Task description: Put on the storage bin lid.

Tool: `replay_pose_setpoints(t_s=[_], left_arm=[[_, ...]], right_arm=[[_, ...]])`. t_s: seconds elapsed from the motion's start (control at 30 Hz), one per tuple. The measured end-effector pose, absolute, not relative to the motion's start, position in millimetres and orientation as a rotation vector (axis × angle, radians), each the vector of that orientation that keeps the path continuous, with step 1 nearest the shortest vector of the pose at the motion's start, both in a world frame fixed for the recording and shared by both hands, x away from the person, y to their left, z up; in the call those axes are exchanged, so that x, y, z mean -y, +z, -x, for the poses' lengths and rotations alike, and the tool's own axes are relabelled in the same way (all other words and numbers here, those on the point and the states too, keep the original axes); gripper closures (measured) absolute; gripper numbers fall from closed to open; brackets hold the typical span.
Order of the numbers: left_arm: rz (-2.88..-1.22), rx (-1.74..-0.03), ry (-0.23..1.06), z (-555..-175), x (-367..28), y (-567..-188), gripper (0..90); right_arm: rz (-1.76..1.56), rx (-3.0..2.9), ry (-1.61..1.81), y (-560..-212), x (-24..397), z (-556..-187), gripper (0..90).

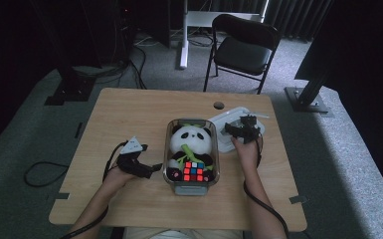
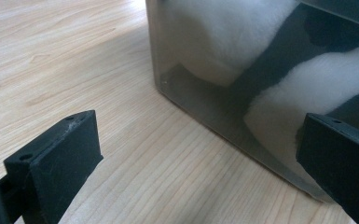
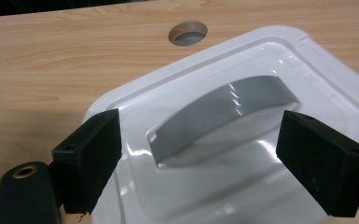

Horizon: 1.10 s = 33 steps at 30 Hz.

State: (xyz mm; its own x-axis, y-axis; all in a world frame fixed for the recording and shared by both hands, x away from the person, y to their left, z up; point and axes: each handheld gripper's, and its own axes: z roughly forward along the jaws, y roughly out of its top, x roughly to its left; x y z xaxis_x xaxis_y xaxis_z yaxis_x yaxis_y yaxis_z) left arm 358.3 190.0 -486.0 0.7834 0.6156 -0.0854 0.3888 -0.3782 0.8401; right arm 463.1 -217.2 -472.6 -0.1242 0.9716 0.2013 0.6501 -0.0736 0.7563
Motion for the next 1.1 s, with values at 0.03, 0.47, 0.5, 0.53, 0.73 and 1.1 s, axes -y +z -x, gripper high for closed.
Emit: replay_pose_setpoints(t_s=[0.03,0.47,0.5,0.53,0.73,1.1], left_arm=[[-2.015,-0.747,0.294,-358.1,-189.8,-485.9,0.4],[-2.009,-0.740,0.288,-357.3,-189.2,-482.9,0.5],[-2.007,-0.740,0.288,-357.2,-189.2,-482.6,0.5],[-2.005,-0.741,0.285,-357.2,-189.1,-482.4,0.5],[-2.009,-0.738,0.285,-357.4,-188.9,-481.4,0.5],[-2.001,-0.745,0.290,-357.9,-188.8,-481.3,0.5]], right_arm=[[-1.762,-1.774,1.038,-474.4,215.4,-467.2,13.9],[-1.896,-1.664,0.918,-501.3,197.9,-492.0,19.5],[-1.901,-1.664,0.903,-503.9,197.4,-493.0,20.4],[-1.911,-1.667,0.911,-506.2,197.6,-493.8,22.3],[-1.887,-1.680,0.956,-504.9,196.9,-492.2,40.4],[-1.833,-1.748,0.952,-501.8,204.3,-485.3,54.9]])
